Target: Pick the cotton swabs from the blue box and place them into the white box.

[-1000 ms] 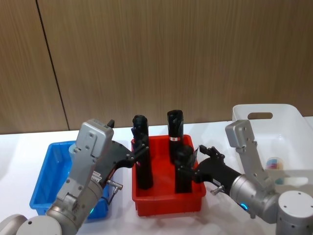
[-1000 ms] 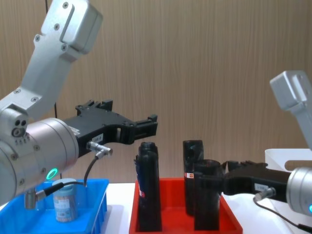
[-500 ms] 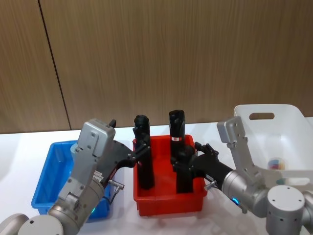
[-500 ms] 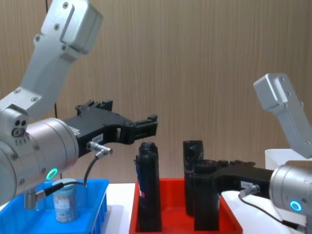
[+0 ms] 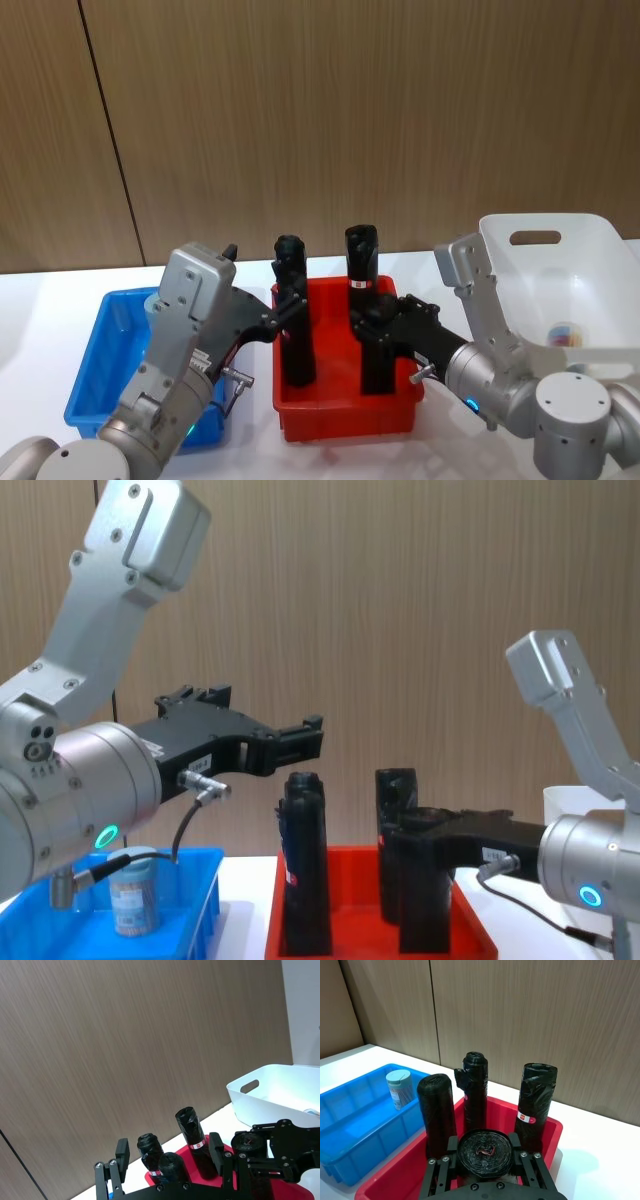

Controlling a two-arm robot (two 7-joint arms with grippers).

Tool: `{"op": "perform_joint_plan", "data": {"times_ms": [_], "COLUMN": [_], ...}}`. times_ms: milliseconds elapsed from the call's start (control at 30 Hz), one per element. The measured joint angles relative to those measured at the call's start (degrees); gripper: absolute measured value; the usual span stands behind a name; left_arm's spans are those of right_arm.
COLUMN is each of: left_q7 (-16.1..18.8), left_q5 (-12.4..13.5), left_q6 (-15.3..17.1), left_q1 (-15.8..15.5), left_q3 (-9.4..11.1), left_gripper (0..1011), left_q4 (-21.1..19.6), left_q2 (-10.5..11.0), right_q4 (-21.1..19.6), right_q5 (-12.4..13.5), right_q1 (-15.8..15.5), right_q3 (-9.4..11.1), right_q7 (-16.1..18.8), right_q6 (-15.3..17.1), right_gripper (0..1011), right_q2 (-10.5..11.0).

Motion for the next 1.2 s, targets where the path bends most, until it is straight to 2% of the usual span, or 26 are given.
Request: {"op": "perform_joint_plan", "data": {"times_ms": [67,333,567,933,1200], "left_q7": [0.0,0.0,0.0,0.0,0.0], "left_q5": [0.0,0.0,0.0,0.0,0.0], "left_q6": [0.0,0.0,0.0,0.0,0.0], "left_q1": [0.0,0.0,0.0,0.0,0.0], "left_q3": [0.0,0.0,0.0,0.0,0.0], "left_gripper": [1004,1004,1004,1004,1004], "left_q4": [0.0,0.0,0.0,0.0,0.0], "left_q2": [0.0,0.0,0.0,0.0,0.0], "right_q4": [-0.07,-1.55,-4.43,-11.8,-16.29], "right_q5": [0.02,0.41,0.93,1.97,2.36], "right_q1": [0.01,-0.23,-0.81,-1.33,-1.11], "right_q3": [-0.02,-0.05,0.07,1.11,2.94], "right_q7": [-0.07,-0.25,-0.52,-1.4,-3.39], "right_q6": [0.14,0.64,1.1,1.33,0.91], "right_gripper": [580,550,547,547,547], "right_q2": [-0.01,0.12,0.44,1.51,2.93]}}
